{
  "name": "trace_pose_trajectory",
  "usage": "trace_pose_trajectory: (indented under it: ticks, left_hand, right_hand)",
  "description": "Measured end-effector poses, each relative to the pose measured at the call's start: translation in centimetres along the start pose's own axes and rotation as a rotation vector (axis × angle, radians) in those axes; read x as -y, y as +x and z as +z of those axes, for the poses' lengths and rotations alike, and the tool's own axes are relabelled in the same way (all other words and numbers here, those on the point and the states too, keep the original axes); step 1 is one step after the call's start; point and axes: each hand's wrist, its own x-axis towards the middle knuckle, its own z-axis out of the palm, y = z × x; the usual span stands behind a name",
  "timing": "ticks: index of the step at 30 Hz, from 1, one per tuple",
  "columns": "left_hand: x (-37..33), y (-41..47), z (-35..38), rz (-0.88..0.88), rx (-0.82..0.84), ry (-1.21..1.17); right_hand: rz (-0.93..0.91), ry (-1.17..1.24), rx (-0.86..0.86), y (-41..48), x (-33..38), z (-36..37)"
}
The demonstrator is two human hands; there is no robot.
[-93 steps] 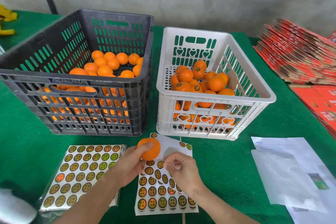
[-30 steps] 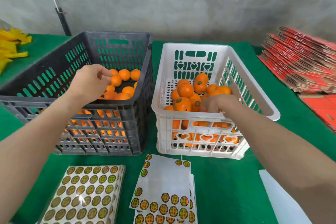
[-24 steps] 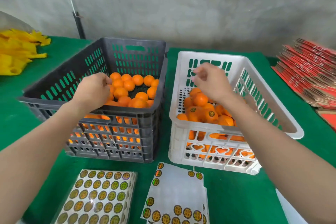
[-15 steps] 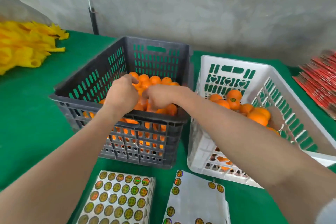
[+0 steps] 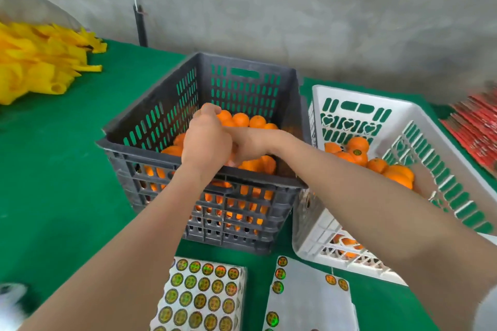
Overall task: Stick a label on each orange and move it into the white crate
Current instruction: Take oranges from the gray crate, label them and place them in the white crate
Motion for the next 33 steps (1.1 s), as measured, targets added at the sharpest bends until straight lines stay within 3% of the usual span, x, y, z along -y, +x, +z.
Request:
trace_pose_trajectory:
  ticks: [5,12,15,18,22,26,28,31,33]
  left_hand:
    - [0.4,-0.3,-0.3,0.043,-0.064,-0.083]
    - [-1.6,-3.8,-0.8,0.280,-0.116,-0.180]
    - [-2.7,-8.0,-0.5,0.345,-0.018,-0.258]
    - [-2.8,-13.1,0.3,0.361,0.197,-0.401]
    - [-1.4,-17.3,2.7,0.130,0.540,-0.373]
    - [1.3,-18.9,5.0,-0.415,0.992,-0.642]
    - [2.6,-19.0,6.0,-0.480,0.979,-0.664]
    - [5.0,-19.2,8.0,-0.595,0.783,-0.533]
    - [6.3,-19.5,8.8,-0.704,0.675,-0.486]
  right_hand:
    - [-0.092,0.310,-0.295,-7.5,-2.9,-1.7]
    - [-0.140,0.543,-0.414,-17.9,-3.6,2.5]
    - [-0.123,0.786,-0.427,-20.1,-4.5,5.7]
    - [-0.107,1.125,-0.363,-21.1,-5.8,9.4]
    - [-0.037,1.312,-0.209,-21.4,-7.4,13.7]
    - [-0.031,1.401,-0.197,-20.3,-7.8,16.9]
    - [0.029,1.304,-0.224,-19.3,-8.0,18.0]
    - [0.287,0.818,-0.311,-18.0,-8.8,19.8]
    - [0.348,0.531,-0.290,-17.8,-9.4,21.2]
